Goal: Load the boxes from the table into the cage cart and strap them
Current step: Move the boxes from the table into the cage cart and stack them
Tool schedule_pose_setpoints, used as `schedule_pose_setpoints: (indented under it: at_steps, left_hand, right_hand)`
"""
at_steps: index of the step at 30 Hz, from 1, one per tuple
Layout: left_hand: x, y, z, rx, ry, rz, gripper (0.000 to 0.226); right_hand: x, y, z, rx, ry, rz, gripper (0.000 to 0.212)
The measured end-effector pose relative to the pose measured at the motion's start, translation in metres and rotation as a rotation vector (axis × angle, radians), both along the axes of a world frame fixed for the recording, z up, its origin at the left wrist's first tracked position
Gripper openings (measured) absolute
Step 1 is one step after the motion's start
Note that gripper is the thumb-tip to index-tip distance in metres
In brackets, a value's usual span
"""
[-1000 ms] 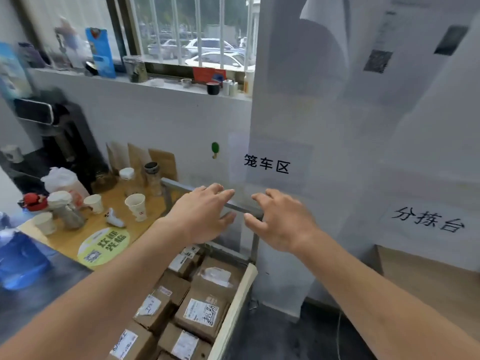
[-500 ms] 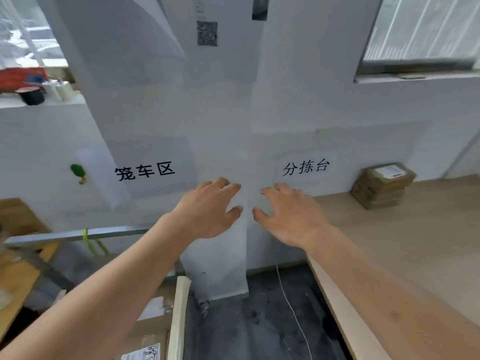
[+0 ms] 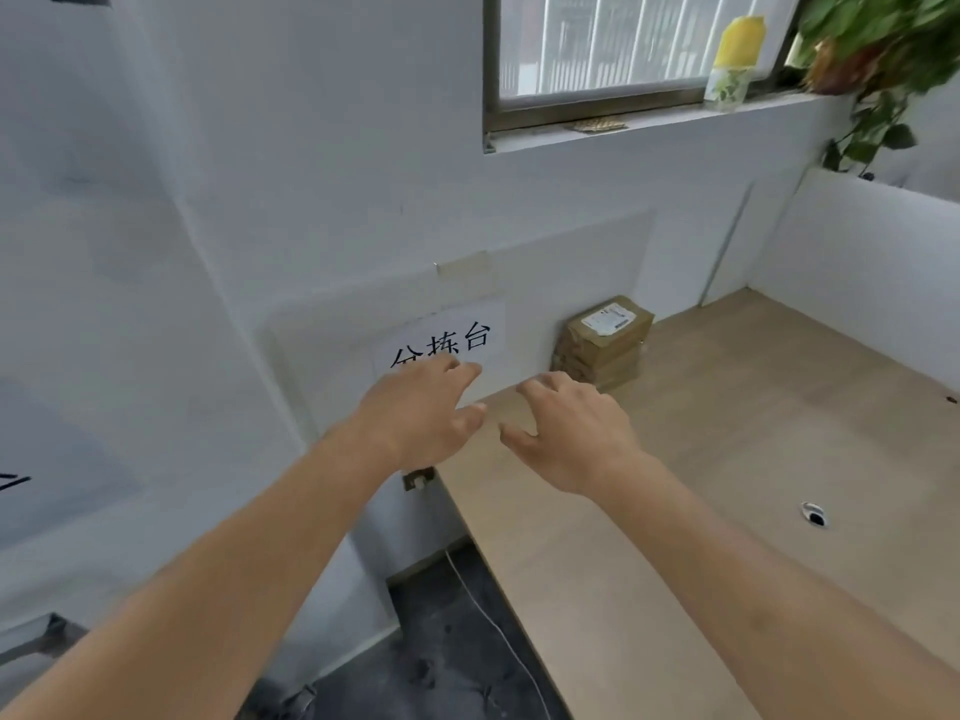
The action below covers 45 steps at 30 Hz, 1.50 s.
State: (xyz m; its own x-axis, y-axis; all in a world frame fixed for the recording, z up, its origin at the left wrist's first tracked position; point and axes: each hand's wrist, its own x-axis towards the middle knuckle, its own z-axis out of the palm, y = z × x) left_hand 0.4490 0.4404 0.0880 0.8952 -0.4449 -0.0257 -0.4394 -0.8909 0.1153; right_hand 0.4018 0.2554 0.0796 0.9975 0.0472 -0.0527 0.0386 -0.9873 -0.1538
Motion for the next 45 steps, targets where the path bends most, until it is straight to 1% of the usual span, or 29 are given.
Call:
schedule_pose_setpoints:
  at_steps: [7, 10, 13, 18, 22, 28, 32, 35, 36, 39, 42, 45]
  left_hand:
    - [0.087, -0.068, -0.019, -0.014, 0.029, -0.139, 0.061]
    - [0.133, -0.095, -0.032, -0.006, 0.025, -0.203, 0.058]
    - [0.186, -0.124, -0.047, 0.020, 0.054, -0.274, 0.060]
    - [0.277, -0.163, -0.087, 0.051, 0.148, -0.344, 0.062]
    - [0.337, -0.189, -0.122, 0.063, 0.201, -0.386, 0.058]
    - [0.400, -0.224, -0.170, 0.054, 0.299, -0.426, 0.045]
    - [0.426, -0.244, -0.196, 0.055, 0.324, -0.443, 0.051]
    - [0.442, -0.254, -0.212, 0.030, 0.375, -0.425, 0.049]
    - [0.446, -0.256, -0.218, 0.013, 0.393, -0.421, 0.051]
    - [0.454, -0.257, -0.230, -0.090, 0.438, -0.418, 0.073]
    - [0.458, -0.255, -0.238, -0.118, 0.460, -0.423, 0.092]
    - [0.459, -0.254, -0.244, -0.110, 0.482, -0.462, 0.093]
  right_hand:
    - [0.061, -0.063, -0.018, -0.031, 0.038, -0.182, 0.057]
    - [0.098, -0.086, -0.030, -0.031, 0.051, -0.256, 0.053]
    - [0.142, -0.105, -0.047, -0.014, 0.080, -0.334, 0.053]
    - [0.217, -0.130, -0.084, 0.022, 0.144, -0.443, 0.051]
    - [0.267, -0.151, -0.111, 0.061, 0.188, -0.515, 0.048]
    - [0.316, -0.174, -0.148, 0.109, 0.219, -0.597, 0.044]
    - [0.340, -0.188, -0.173, 0.141, 0.234, -0.631, 0.044]
    - [0.354, -0.194, -0.189, 0.162, 0.245, -0.661, 0.045]
    - [0.357, -0.196, -0.193, 0.176, 0.245, -0.673, 0.045]
    - [0.364, -0.198, -0.206, 0.240, 0.217, -0.723, 0.048]
    - [0.368, -0.200, -0.213, 0.338, 0.135, -0.787, 0.066]
    - [0.378, -0.204, -0.215, 0.400, 0.027, -0.885, 0.077]
